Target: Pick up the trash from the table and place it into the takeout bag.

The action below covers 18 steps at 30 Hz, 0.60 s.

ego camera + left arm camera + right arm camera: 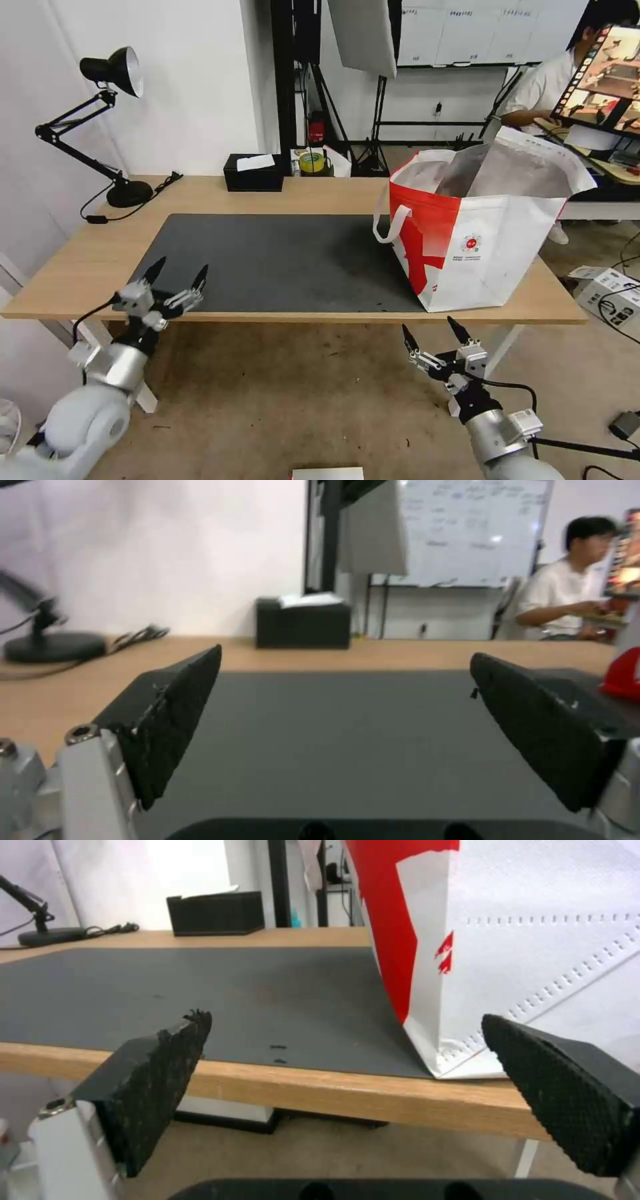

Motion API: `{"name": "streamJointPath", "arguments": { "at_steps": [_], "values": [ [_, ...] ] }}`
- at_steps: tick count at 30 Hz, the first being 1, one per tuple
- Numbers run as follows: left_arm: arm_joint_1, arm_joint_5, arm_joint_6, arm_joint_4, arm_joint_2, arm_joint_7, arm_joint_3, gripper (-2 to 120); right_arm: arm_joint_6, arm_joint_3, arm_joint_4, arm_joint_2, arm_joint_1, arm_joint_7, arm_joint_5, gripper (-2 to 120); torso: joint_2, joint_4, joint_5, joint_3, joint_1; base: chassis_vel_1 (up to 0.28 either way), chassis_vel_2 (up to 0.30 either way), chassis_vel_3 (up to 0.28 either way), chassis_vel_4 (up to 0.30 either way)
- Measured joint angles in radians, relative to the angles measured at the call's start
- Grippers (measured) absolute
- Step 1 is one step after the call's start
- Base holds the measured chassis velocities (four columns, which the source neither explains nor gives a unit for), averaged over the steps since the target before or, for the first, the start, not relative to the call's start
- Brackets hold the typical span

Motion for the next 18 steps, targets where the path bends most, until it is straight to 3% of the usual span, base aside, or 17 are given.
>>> {"name": "streamJointPath", "arguments": {
  "at_steps": [10,18],
  "values": [
    [0.157,0.086,0.019,-0.013,-0.13,-0.038,-0.062,100,0.0,0.0,0.0,0.0,0.0,0.0,0.0,100,0.0,0.0001,-0.0001,0.0,0.0,0.0,0.0,0.0,0.0],
    [0.18,0.106,0.041,-0.013,-0.163,-0.061,-0.062,100,0.0,0.0,0.0,0.0,0.0,0.0,0.0,100,0.0,0.0002,-0.0002,0.0,0.0,0.0,0.0,0.0,0.0]
  ]
}}
